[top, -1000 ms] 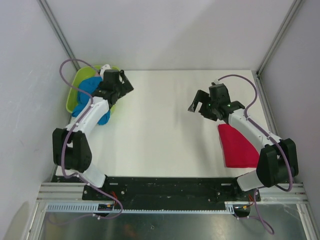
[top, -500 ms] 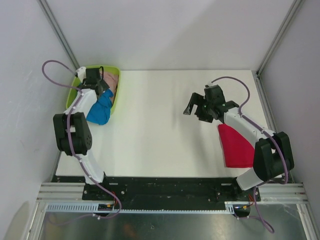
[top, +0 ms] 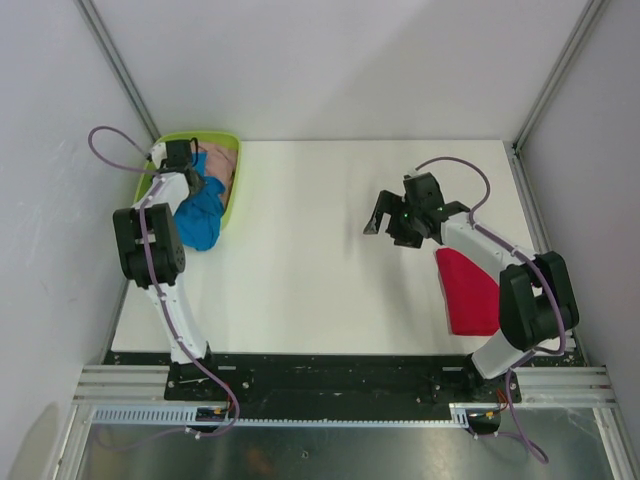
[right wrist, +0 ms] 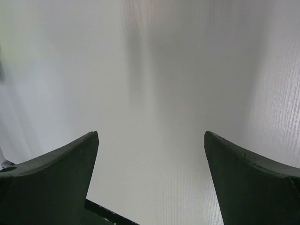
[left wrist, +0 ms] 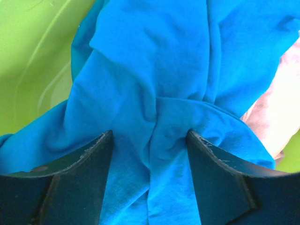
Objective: Fold and stack the t-shirts
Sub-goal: Grab crumpled tshirt from bin with the left arm
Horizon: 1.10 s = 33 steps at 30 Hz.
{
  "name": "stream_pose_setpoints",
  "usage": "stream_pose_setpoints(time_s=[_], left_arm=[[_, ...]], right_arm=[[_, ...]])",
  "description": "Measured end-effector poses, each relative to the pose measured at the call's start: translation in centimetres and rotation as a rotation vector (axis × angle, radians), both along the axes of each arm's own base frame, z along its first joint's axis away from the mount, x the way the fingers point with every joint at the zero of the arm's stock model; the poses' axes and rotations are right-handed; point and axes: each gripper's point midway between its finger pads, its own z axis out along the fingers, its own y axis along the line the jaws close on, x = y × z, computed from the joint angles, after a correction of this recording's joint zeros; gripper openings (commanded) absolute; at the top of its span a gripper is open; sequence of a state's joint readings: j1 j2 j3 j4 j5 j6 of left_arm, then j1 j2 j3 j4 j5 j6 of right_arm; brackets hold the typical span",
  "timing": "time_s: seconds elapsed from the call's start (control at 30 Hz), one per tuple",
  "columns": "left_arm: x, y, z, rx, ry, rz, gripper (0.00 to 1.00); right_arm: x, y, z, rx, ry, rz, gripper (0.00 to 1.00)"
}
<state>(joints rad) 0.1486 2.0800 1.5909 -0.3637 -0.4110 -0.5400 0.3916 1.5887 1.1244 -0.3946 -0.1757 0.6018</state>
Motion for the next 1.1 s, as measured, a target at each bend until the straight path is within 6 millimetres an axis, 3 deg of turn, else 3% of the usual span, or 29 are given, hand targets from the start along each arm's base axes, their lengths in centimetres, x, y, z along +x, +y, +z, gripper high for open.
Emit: stream_pose_setpoints(time_s=[0.17, 0.27, 0.4, 0.53, 0.77, 1.1], left_arm=[[0.6, -0.1, 0.7, -0.004, -0.018, -0.014, 0.19], [0.7, -0.2, 0.9, -0.003, -0.017, -0.029, 0.03], [0.6, -0.3, 1.8, -0.001, -0.031, -0.036, 0.0], [0.5, -0.5, 4.6, -0.002, -0.085, -0.046, 0.0], [-1.9, -2.0, 9.8, -0.025, -0.206, -0.09, 0.0], [-4.7, -5.0, 13.6, -0.069, -0.348, -0.188, 0.0]], right_arm=[[0.1, 0.1, -0.4, -0.002, 0.008, 0.002, 0.99], [0.1, 0.1, -0.4, -0.001, 0.008, 0.001, 0.99], [0.1, 0.1, -0.4, -0.001, 0.008, 0.001, 0.99], [0.1, 0.1, -0.4, -0.001, 0.008, 0.001, 0.99], [0.1, 0.1, -0.4, -0.001, 0.007, 0.001, 0.99], [0.4, 0.2, -0.3, 0.003, -0.003, 0.001, 1.0]])
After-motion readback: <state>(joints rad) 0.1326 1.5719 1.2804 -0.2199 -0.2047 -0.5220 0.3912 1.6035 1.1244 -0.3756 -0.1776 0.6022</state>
